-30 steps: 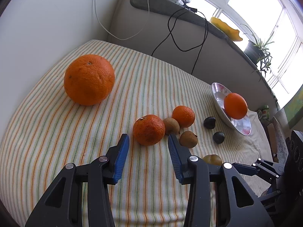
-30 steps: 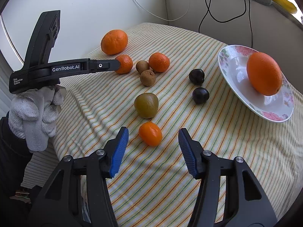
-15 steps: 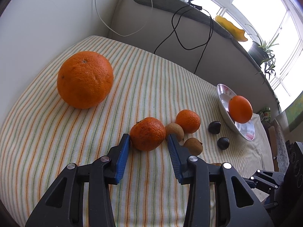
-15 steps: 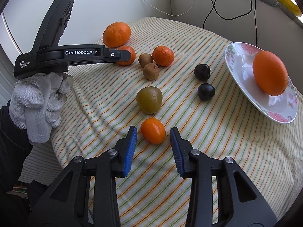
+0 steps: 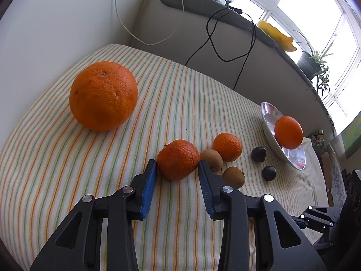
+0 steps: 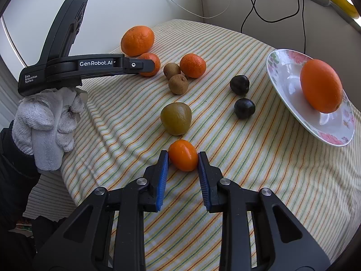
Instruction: Organize fruits
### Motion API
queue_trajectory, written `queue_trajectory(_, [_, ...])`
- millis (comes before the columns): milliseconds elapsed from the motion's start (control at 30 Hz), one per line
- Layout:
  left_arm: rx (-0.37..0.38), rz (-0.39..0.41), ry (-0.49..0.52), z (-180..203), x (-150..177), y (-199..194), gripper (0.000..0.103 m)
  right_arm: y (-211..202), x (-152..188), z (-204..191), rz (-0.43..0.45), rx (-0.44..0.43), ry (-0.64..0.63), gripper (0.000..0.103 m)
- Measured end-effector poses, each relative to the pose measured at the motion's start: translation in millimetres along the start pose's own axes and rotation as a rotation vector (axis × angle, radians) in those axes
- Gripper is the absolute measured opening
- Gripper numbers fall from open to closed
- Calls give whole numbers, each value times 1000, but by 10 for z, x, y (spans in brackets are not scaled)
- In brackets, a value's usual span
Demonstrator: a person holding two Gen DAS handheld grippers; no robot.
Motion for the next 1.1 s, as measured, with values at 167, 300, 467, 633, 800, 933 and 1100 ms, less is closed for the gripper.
queue_trajectory(167, [8, 10, -6, 17, 17, -47, 36, -95, 29, 34, 12, 1, 18, 27])
queue_trajectory(300, [15, 21, 1, 74, 31, -119, 36, -187, 46, 94, 34, 1, 45, 27])
queue_trajectory(467, [38, 40, 35, 259, 12, -238, 36, -325, 84, 219, 63, 1, 89, 27])
queue_trajectory(633, [86, 39, 80, 564, 20, -228, 36, -473, 100, 429, 96, 18, 143, 27])
queue_trajectory(800, [135, 20, 121, 890, 49, -115, 36, -607, 94, 661, 131, 39, 198, 27])
queue_trajectory(933, [168, 1, 148, 1132, 42, 15, 36, -679, 56, 844, 155, 55, 233, 27])
queue_trajectory(1100, [198, -20, 173, 1376, 44, 158, 36, -695, -6, 1037, 175, 84, 258, 27])
Point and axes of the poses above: each gripper's, at about its wrist camera, not at the fingertips, and y roughly the way its jaws point, z to its right, x to its underside, the point moved 9 cm from there along y, roughly the way its jaws point, and after that the axes turned 8 degrees about x, right-handed, at the moved point
